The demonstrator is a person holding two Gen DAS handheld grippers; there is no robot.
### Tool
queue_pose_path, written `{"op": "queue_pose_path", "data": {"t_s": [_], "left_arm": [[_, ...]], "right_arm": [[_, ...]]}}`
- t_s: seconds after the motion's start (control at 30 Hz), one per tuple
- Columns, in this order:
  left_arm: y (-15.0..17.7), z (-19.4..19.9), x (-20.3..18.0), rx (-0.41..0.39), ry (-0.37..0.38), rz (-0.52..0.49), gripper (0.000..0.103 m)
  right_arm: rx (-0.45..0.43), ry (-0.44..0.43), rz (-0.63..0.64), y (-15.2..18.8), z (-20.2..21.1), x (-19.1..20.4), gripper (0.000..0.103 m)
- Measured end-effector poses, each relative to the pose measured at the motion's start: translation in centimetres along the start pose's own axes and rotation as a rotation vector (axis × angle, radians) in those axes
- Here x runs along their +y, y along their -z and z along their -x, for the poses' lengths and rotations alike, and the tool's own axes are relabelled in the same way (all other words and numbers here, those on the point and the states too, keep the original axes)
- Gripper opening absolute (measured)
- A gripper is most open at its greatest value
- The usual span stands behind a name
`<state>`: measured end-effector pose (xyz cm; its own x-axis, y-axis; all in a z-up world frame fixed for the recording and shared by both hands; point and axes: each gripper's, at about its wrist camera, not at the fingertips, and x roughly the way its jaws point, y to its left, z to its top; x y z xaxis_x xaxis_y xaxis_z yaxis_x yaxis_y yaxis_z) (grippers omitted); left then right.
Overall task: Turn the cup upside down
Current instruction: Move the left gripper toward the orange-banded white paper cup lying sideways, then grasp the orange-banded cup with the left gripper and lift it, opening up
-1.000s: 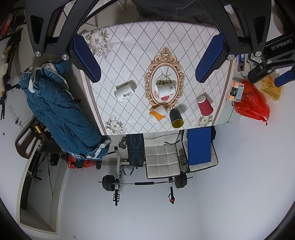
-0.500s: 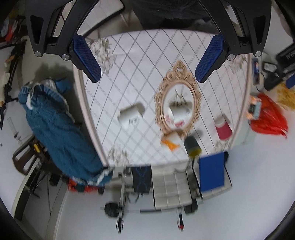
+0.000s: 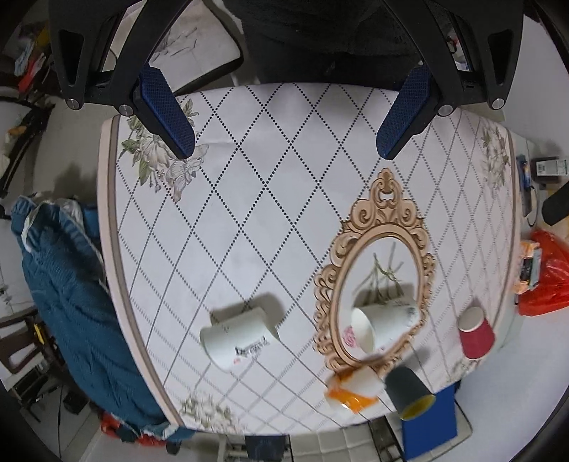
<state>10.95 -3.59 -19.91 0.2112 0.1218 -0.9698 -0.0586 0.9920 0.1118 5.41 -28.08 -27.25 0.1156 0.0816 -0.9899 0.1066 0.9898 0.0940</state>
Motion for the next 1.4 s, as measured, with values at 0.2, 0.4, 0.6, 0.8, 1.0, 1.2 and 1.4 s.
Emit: {"op": "queue_pose_path", "data": {"t_s": [0.2, 0.4, 0.6, 0.8, 1.0, 1.2, 1.4], "left_arm": [[-4.0, -2.2, -1.5, -0.002, -0.003, -0.07, 0.103], [-8.6, -3.8, -3.5, -0.012, 0.019, -0.16, 0.103], [-12.3, -5.9, -5.5, 0.004, 0.027, -0.231, 0.103], [-15.7, -8.0, -9.0, -0.021, -0.017, -0.409, 0.103], [-19.0, -10.7, -13.0, -0.035, -0.073, -0.643, 0.103], [-21.1, -13.3, -16.0, -0.03, -0.12, -0.812, 0.103], [-22.3, -15.7, -18.6, 0.01, -0.124, -0.893, 0.103]], "right_arm": [[0.042, 0.019, -0.05, -1.6, -2.5, -0.8, 0.103], [0.065, 0.06, -0.104, -4.3, -4.2, -0.9, 0.103], [0.072, 0.082, -0.15, -7.3, -5.4, -0.9, 0.103], [0.073, 0.1, -0.187, -9.9, -6.3, -1.4, 0.103], [0.089, 0.116, -0.224, -11.1, -7.8, -2.5, 0.103], [0.105, 0.118, -0.255, -12.1, -9.2, -2.9, 0.103], [0.116, 0.11, -0.264, -13.2, -10.4, -2.6, 0.103]]}}
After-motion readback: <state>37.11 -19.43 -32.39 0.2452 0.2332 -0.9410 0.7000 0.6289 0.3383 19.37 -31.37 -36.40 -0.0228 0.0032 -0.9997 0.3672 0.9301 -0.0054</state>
